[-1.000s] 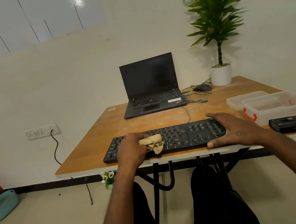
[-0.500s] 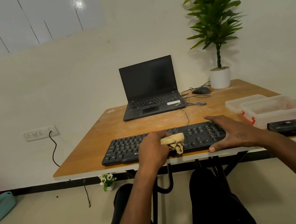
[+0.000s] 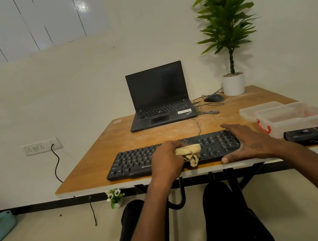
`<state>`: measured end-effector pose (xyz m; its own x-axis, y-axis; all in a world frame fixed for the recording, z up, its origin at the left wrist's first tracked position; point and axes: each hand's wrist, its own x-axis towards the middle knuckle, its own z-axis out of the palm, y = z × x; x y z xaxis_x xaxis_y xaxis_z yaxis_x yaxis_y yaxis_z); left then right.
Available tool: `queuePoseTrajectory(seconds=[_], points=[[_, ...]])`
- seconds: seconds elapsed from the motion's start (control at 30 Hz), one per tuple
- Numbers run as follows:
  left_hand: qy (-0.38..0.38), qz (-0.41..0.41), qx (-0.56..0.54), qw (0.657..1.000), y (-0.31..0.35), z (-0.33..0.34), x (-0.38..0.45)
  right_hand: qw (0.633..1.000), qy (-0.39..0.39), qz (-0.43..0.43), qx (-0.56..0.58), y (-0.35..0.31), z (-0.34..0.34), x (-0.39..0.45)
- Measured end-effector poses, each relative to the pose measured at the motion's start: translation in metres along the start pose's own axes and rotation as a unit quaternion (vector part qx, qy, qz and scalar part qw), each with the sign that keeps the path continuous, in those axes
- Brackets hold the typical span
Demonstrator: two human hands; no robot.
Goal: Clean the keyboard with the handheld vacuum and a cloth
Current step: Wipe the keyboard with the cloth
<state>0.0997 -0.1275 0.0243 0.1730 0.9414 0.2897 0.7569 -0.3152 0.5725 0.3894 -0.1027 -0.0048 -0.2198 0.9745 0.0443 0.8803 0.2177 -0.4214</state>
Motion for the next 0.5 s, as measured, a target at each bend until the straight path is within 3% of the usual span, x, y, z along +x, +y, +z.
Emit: queuePoseTrajectory(seconds=[0.2, 0.5], points=[[0.0, 0.018, 0.005, 1.0, 0.008, 0.01, 0.005, 1.0, 0.006, -0.003, -0.005, -0.002, 0.0, -0.002], [0.044, -0.027, 0.064, 0.997, -0.023, -0.016, 0.01, 1.0, 0.015, -0.012, -0.008, -0.001, 0.001, -0.003]])
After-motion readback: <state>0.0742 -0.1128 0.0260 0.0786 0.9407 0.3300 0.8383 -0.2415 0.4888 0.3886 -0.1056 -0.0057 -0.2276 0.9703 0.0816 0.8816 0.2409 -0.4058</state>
